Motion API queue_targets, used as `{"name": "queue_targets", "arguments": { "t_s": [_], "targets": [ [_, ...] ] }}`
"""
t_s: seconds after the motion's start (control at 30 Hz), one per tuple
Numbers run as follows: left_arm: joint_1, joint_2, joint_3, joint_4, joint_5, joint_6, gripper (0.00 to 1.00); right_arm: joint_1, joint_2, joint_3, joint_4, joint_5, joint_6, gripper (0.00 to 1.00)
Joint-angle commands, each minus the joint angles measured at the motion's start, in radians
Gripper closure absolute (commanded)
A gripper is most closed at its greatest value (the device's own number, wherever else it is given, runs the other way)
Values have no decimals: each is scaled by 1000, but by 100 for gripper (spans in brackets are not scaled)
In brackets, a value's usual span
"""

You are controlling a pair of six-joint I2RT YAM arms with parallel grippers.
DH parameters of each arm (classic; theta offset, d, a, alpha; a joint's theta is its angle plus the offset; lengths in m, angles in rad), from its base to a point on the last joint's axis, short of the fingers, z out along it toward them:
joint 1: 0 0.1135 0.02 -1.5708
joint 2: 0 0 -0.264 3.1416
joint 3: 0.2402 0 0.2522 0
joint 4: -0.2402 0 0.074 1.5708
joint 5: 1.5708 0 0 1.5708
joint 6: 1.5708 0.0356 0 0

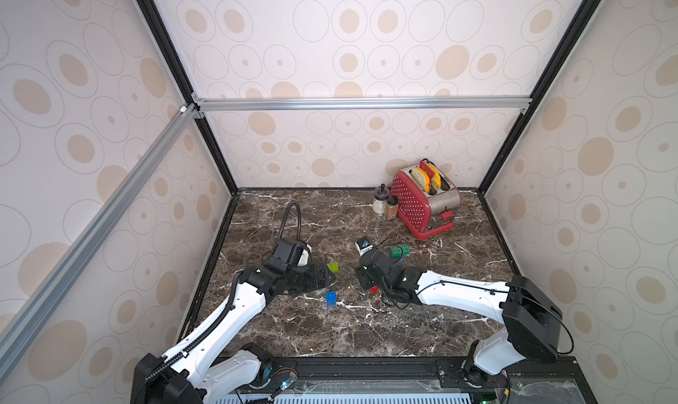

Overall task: Assemble the letter f with lego
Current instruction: Place the lego brick at the center of the board, then pick up the lego brick from the center of the board.

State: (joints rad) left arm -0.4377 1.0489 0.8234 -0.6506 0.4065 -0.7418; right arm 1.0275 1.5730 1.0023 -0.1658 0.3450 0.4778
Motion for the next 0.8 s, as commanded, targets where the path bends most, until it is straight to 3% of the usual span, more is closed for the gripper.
{"name": "queue_targets", "arguments": {
  "t_s": [0.0, 0.33, 0.77],
  "targets": [
    [36, -9, 39, -47, 38, 53, 10, -52, 88, 95, -315, -147, -8, 45],
    [54, 11, 15, -10, 72, 70, 10, -103, 266, 206, -459, -279, -27, 43],
    [70, 8, -4, 3, 83, 73, 10, -136, 336, 286, -506, -307, -54, 43]
  ]
}}
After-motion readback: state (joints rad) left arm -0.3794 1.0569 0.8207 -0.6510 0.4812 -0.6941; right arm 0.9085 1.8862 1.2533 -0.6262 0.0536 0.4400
